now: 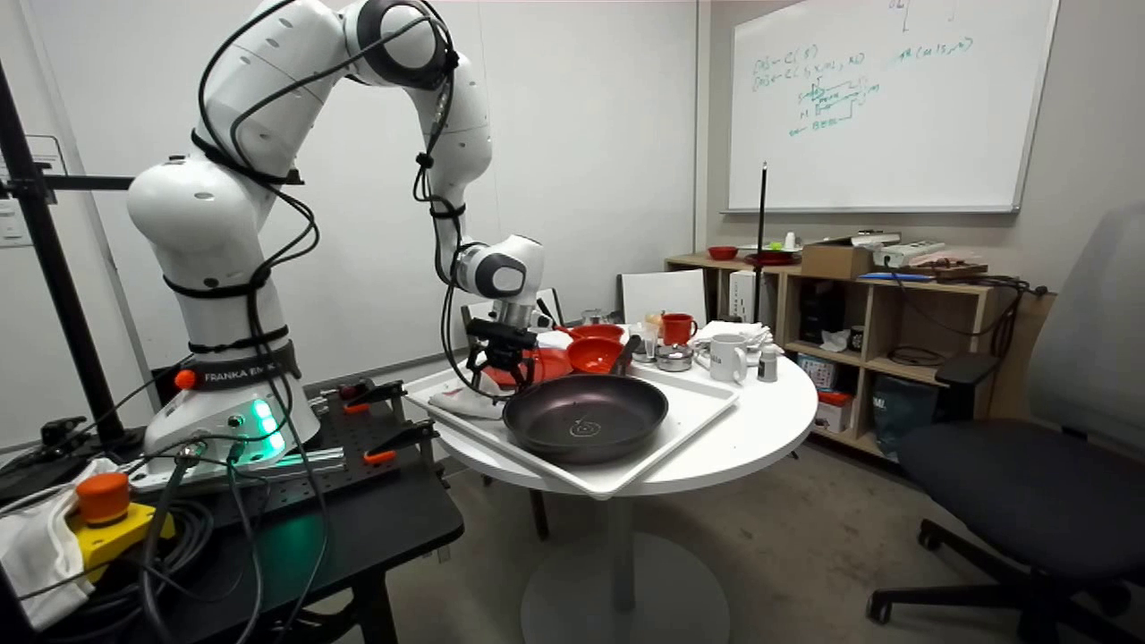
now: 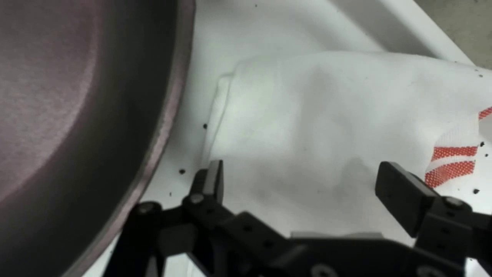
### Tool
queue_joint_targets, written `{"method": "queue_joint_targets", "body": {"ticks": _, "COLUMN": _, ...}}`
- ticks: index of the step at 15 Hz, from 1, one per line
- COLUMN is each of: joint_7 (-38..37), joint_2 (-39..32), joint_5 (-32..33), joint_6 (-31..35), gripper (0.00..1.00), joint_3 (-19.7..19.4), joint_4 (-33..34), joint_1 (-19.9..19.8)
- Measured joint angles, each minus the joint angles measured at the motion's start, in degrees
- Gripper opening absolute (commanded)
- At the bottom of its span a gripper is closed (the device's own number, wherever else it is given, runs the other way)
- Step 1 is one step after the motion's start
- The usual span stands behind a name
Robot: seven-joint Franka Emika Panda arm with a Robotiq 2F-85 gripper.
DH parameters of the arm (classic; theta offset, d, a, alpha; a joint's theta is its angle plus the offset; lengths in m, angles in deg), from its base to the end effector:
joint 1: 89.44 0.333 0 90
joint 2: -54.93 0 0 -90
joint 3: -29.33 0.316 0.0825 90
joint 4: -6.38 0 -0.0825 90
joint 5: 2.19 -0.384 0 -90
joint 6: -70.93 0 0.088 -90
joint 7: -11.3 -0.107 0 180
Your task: Wipe the red plate with a towel
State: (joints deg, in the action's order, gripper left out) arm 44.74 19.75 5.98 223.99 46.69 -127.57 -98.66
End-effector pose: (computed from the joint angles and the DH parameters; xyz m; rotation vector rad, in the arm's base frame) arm 0.4572 0.0914 0.0697 -2.6956 -1.1884 0.3081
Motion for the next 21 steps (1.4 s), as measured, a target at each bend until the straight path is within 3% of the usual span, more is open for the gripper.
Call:
{"method": "queue_joint_targets", "body": {"ticks": 6, "joint_7": 3.67, "joint_2": -0.02, "joint_5": -3.61, "joint_6": -0.78, "gripper": 1.00, "joint_3": 1.64, "joint_4": 0.68, "joint_1": -2.90}}
{"method": "queue_joint_targets", "body": {"ticks": 21, "joint_7": 3.53, "joint_2": 0.07, "joint_5": -3.60, "joint_6": -1.81, "gripper": 1.00, "joint_3": -1.35, "joint_4": 1.95, "joint_1": -0.39}}
